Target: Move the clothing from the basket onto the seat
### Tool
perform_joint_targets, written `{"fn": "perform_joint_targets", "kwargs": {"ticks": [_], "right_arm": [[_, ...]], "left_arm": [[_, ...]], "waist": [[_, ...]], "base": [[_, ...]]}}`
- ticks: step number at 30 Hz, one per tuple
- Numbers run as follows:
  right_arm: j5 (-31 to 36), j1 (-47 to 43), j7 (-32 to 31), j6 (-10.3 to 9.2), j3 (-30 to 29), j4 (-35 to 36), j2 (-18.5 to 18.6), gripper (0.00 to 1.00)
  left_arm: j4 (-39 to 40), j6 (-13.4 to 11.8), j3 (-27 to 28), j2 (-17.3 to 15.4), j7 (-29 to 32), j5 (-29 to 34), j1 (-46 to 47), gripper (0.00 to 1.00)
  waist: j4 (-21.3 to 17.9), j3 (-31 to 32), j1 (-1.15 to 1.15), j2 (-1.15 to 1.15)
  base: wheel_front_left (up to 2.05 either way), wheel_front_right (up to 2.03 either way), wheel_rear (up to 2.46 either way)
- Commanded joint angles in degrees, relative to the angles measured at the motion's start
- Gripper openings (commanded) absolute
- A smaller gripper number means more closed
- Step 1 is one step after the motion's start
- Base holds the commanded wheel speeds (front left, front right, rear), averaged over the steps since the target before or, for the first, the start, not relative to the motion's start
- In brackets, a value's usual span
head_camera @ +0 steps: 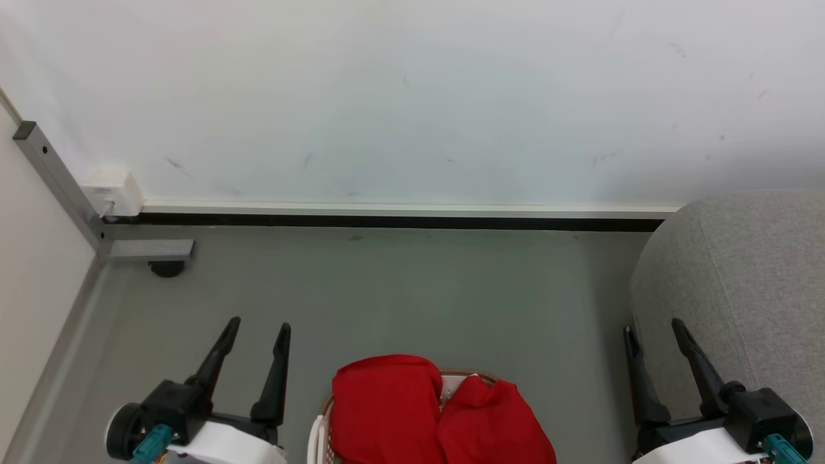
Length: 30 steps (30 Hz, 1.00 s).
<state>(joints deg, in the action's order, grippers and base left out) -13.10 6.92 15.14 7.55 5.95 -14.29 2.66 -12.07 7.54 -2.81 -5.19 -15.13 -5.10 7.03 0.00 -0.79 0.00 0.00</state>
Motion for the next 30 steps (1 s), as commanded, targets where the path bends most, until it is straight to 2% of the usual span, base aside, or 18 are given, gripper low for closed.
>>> {"fn": "perform_joint_targets", "kwargs": {"ticks": [1, 15, 25, 30], "right_arm": [[-0.05, 0.44, 0.02, -0.12, 0.02, 0.23, 0.40, 1.00], [-0.58, 1.30, 0.02, -0.12, 0.68, 0.23, 0.40, 1.00], [-2.41, 2.77, 0.02, -0.12, 1.20, 2.20, 0.36, 1.00], [-3.26, 4.07, 0.01, -0.12, 0.91, 3.54, 0.34, 1.00]], "left_arm": [[-0.03, -0.11, 0.07, -0.40, -0.03, -0.73, 0.52, 1.00], [-0.70, -0.10, -0.92, -0.84, -0.03, -1.53, 0.83, 1.00], [-1.73, -0.10, -1.93, -3.29, -0.03, -2.69, 2.85, 1.00], [-6.47, -0.10, -4.33, -5.60, -0.03, -3.71, 5.26, 1.00]], "waist": [[0.00, -0.05, 0.00, 0.00], [-1.48, -1.72, 0.00, 0.00], [-6.63, -8.16, 0.00, 0.00], [-9.52, -12.28, 0.00, 0.00]], "base": [[0.00, 0.00, 0.00], [0.00, 0.00, 0.00], [0.00, 0.00, 0.00], [0.00, 0.00, 0.00]]}}
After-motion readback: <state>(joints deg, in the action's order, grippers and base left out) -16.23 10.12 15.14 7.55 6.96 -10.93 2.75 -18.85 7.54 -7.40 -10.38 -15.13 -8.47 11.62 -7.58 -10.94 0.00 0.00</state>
